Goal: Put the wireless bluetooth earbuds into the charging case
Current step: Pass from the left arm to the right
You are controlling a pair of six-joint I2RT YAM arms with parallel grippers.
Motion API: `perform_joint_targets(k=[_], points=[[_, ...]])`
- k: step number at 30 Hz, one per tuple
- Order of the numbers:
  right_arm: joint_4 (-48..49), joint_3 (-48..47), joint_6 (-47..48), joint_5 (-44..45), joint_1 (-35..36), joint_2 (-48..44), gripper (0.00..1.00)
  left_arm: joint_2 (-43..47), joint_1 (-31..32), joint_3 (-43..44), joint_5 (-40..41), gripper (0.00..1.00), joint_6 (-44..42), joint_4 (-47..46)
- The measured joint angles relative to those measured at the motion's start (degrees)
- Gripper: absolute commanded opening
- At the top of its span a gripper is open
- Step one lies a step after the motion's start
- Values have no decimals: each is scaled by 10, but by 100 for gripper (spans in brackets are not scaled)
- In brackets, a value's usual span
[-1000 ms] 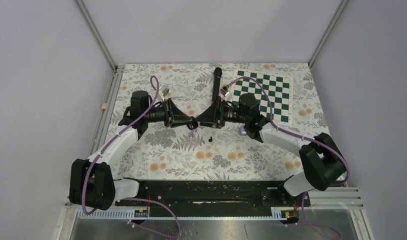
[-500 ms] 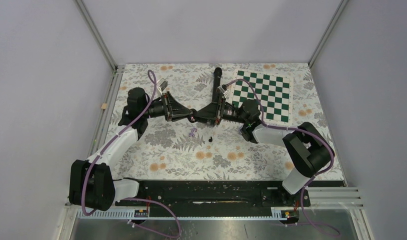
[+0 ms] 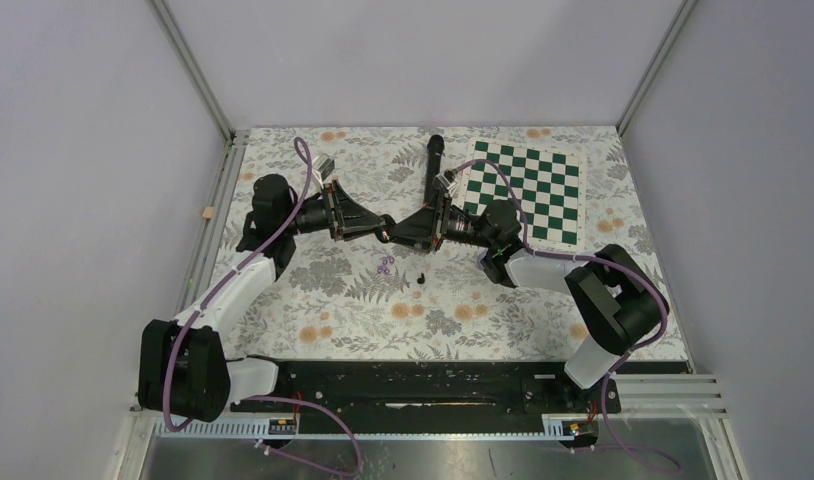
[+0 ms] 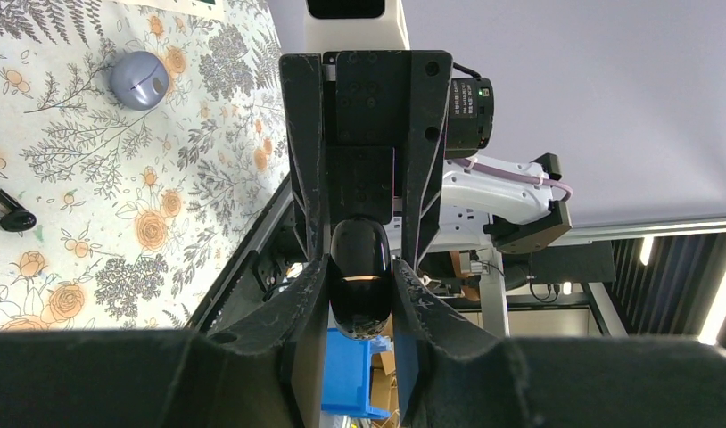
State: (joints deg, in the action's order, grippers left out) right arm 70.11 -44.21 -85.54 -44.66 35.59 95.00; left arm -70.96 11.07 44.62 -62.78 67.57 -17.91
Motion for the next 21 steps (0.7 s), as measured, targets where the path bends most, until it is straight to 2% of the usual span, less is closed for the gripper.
perform_joint_targets(k=[3,11,14,15,17,18,21], points=[[0,0,0,1,0,2,48,2,0,-2,-3,0,1,-2],[-7,-10,4,2,0,9,32,5,0,-13,-5,0,6,-7],[-8,-10,5,1,0,9,32,5,0,-13,-6,0,7,-9],[-8,-10,6,1,0,9,29,5,0,-13,-6,0,7,-10],[-9,-12,7,0,0,9,16,5,0,-13,-5,0,7,-11],[-9,-12,7,0,0,9,8,5,0,-13,-5,8,9,-11],[-10,-12,8,1,0,9,0,5,0,-13,-5,43,9,-12]])
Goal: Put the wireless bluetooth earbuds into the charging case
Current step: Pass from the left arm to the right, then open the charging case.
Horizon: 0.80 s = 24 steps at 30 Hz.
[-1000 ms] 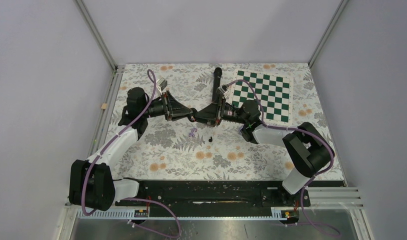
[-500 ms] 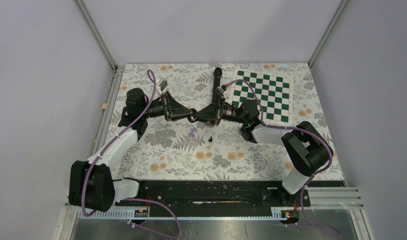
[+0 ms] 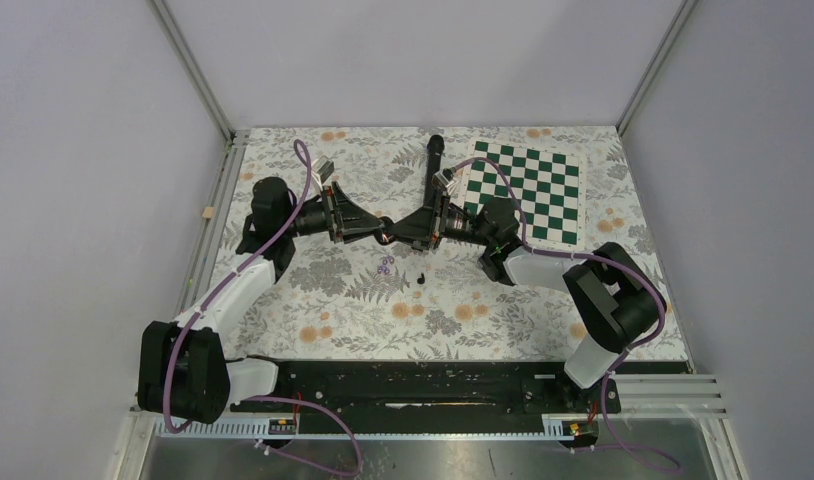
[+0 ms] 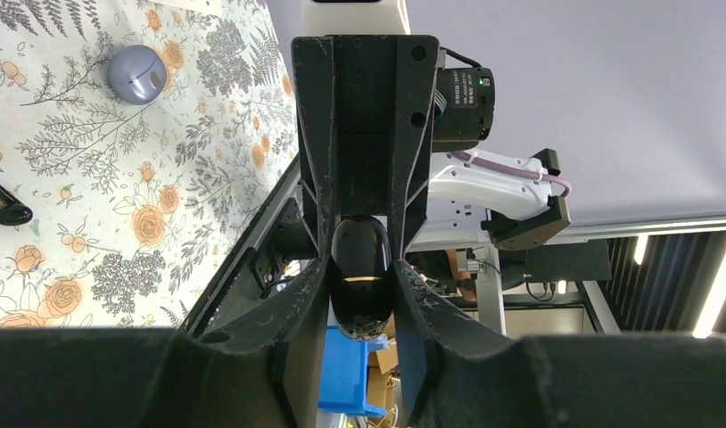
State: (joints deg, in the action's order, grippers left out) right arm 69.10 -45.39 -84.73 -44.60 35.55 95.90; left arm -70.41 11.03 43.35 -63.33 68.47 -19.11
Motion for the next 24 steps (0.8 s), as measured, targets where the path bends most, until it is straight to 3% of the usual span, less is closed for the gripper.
perform_joint_targets(k=[4,7,10,16,22,24], points=[[-5,0,0,4,0,0,0,0,0,0,-2,76,3,-3],[-7,0,-2,8,0,0,0,2,-4,0,-4,89,3,-1],[-6,0,-4,16,-2,0,0,12,-18,0,-4,88,0,3],[-6,0,-14,21,-5,0,0,48,-27,-8,-1,70,-10,5],[-6,0,-20,21,-5,0,0,56,-13,-27,9,66,-12,8],[-6,0,-21,21,-5,0,0,56,-7,-27,13,60,-12,10]])
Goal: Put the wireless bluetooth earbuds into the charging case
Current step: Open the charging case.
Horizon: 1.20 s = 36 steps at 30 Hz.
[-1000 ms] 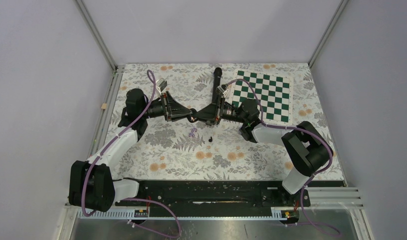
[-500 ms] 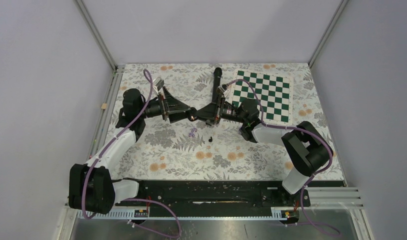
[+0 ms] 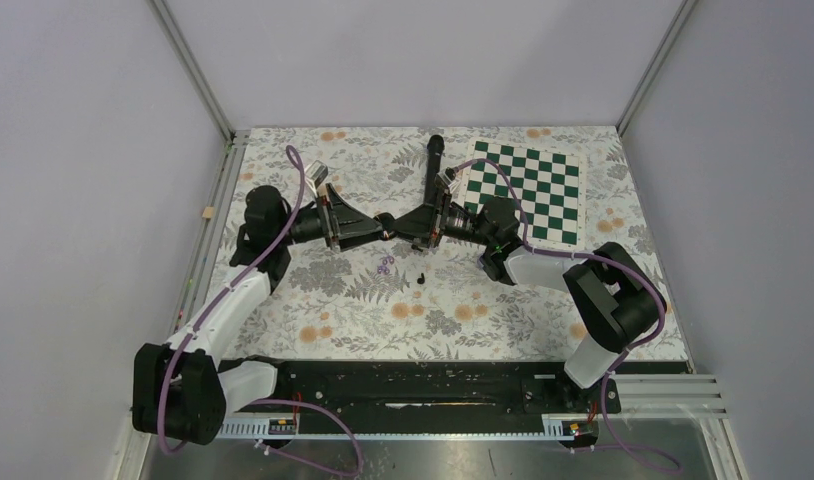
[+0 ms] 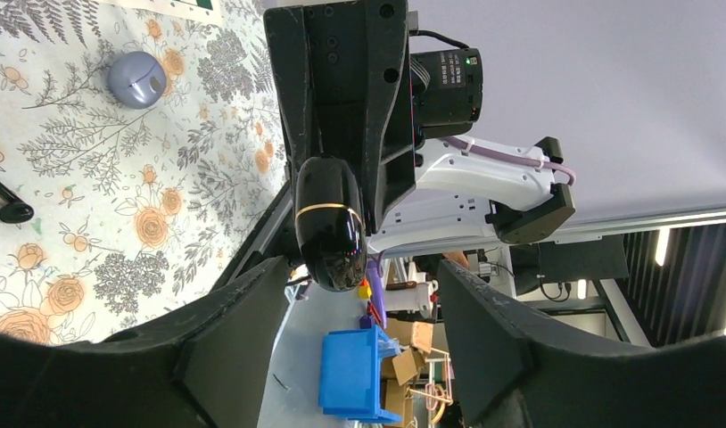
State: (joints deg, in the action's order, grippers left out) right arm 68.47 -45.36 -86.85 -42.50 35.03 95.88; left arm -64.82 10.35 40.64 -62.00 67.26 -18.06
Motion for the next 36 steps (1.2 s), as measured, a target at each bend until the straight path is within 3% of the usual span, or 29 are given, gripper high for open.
perform_joint_targets(k=[7,13,22,36], points=[[1,-1,-2,0,0,0,0,-6,10,-6,16,38,19,-28],[0,-2,-3,0,-2,0,0,-26,16,-10,25,36,44,-55],[5,-2,-8,1,-4,0,0,-39,22,-10,33,0,62,-73],[142,-11,-118,1,-5,56,0,-39,19,-37,37,0,146,-200]])
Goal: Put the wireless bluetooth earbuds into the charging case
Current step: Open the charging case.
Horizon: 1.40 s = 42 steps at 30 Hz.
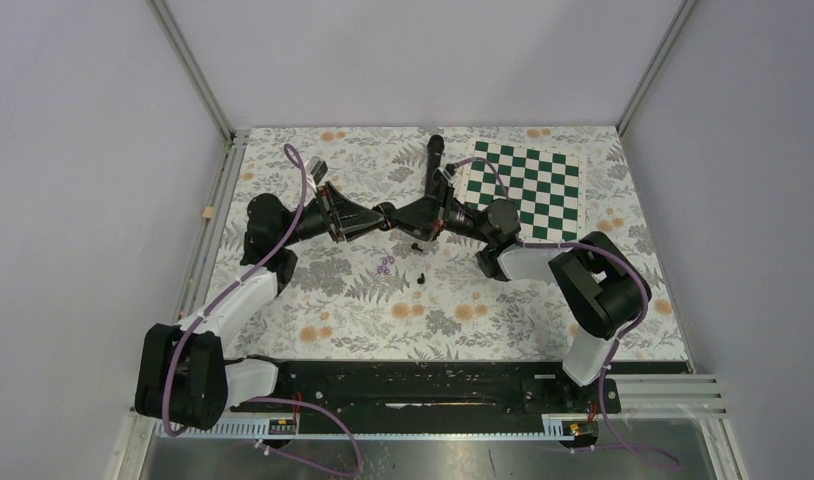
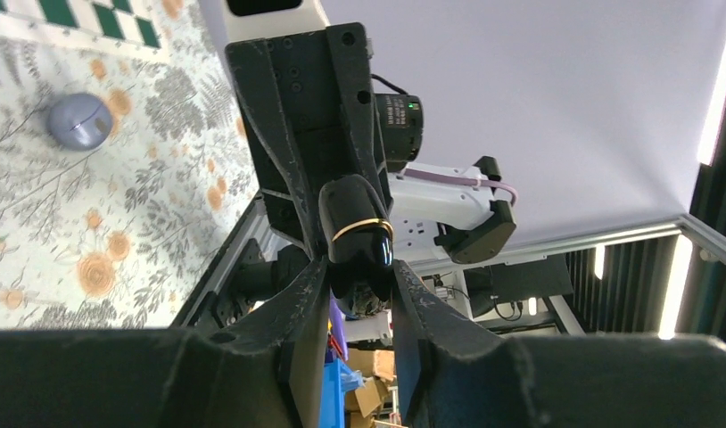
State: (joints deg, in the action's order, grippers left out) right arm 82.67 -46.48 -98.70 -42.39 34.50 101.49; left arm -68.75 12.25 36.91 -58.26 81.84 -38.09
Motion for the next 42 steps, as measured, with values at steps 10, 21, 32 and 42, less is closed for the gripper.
perform_joint_targets(k=[10,21,32,42], points=[[37,-36,-49,-8,0,1,0,-51,-2,-18,-5,0,153,-270],[54,-70,-101,-37,1,20,6,-53,-10,-19,-13,0,188,-340],[69,-70,-114,-36,7,28,20,-42,-20,-19,-32,0,192,-335],[73,-70,-110,-36,8,35,42,-40,-26,-20,-42,0,198,-322]])
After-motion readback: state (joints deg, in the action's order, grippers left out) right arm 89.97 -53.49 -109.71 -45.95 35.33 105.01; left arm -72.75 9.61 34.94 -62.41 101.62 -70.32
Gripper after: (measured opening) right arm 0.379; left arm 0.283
